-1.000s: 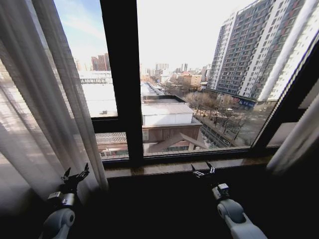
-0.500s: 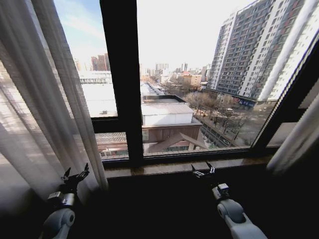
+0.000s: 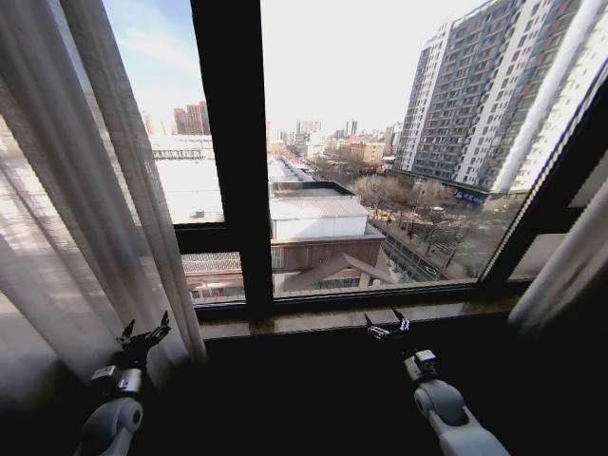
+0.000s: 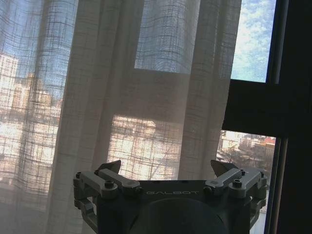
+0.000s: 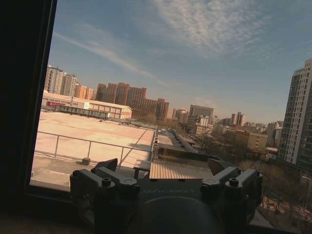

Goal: Open the curtains by pulling them apart, changing their state from closed to fully open.

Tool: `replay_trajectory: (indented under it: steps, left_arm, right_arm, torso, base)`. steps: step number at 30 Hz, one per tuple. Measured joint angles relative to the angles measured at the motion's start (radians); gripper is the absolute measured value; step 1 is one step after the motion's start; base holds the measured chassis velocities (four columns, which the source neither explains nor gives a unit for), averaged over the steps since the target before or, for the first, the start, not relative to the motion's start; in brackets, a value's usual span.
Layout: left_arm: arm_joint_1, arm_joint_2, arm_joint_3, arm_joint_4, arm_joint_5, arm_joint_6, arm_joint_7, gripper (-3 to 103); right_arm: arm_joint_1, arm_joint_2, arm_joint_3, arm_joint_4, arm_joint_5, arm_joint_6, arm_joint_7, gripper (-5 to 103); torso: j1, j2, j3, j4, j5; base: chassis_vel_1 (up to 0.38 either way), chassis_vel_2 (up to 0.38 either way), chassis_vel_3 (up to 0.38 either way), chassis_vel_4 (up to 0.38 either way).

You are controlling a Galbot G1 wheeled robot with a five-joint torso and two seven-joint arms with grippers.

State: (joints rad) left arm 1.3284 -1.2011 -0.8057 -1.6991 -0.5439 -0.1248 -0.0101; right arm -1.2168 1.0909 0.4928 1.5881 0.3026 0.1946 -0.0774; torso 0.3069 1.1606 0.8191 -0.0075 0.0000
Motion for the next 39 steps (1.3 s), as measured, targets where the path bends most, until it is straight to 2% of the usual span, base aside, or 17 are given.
replay_trajectory:
  steps: [39]
  left_arm:
    - [0.000, 0.000, 0.000, 0.000, 0.000, 0.000, 0.000, 100]
  right_arm:
    - [0.000, 0.000, 0.000, 0.000, 0.000, 0.000, 0.000, 100]
  torso:
    - [0.000, 0.000, 0.000, 0.0000, 0.0000]
  base:
    - [0.000, 0.000, 0.000, 0.000]
